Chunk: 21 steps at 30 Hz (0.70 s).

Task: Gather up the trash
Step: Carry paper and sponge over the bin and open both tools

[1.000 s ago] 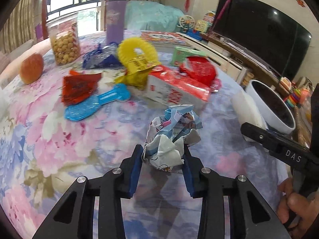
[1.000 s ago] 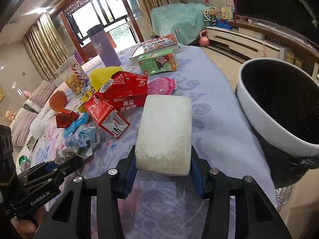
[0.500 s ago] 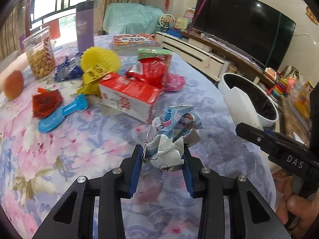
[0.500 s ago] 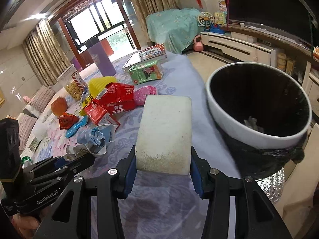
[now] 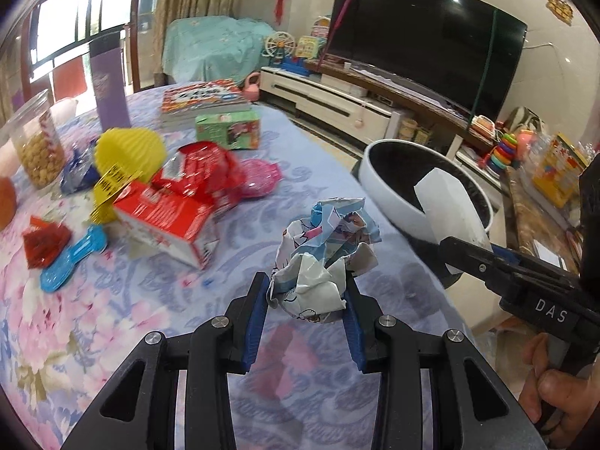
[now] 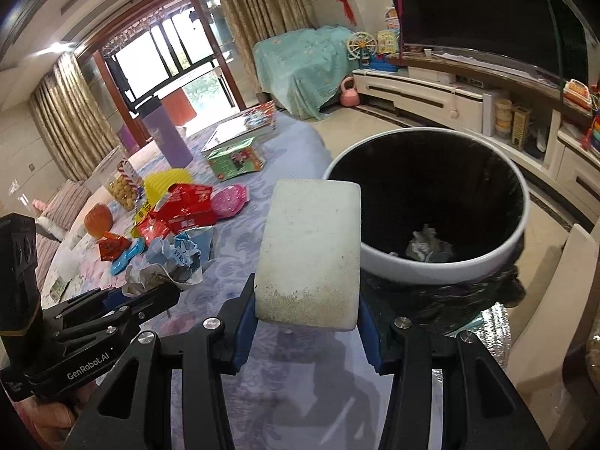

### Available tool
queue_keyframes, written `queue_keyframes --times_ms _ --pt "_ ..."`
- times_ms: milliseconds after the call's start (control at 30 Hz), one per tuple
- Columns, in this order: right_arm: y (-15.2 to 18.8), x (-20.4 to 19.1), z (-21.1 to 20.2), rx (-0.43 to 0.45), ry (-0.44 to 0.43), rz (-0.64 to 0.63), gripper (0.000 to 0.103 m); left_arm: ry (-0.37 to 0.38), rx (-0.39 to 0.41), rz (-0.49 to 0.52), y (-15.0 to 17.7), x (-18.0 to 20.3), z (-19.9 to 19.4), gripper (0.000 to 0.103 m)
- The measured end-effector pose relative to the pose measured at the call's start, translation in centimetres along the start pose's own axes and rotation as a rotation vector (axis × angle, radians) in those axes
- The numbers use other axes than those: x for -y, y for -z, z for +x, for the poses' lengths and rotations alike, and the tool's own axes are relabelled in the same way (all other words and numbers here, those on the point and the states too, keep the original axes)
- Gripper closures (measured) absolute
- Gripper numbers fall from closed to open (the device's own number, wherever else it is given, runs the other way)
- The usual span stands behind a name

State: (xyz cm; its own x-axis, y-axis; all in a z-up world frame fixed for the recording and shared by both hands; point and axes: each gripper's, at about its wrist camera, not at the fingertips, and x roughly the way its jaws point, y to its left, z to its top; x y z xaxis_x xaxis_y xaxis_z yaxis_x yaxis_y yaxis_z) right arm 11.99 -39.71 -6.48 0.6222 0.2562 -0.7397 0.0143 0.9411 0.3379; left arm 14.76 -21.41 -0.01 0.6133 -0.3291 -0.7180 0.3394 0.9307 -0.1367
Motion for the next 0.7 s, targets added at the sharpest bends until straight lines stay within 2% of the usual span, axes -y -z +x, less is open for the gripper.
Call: queue_keyframes --times_ms 367,700 --pt "-1.3 2.8 -1.3 0.027 0.036 0.028 0.055 0.029 0.009 0.057 -2.0 2.5 1.5 0.067" --pt "-2.3 5.3 -1.1 0.014 0.049 0.060 0.055 0.052 -0.003 0.097 -3.5 4.5 3.8 0.067"
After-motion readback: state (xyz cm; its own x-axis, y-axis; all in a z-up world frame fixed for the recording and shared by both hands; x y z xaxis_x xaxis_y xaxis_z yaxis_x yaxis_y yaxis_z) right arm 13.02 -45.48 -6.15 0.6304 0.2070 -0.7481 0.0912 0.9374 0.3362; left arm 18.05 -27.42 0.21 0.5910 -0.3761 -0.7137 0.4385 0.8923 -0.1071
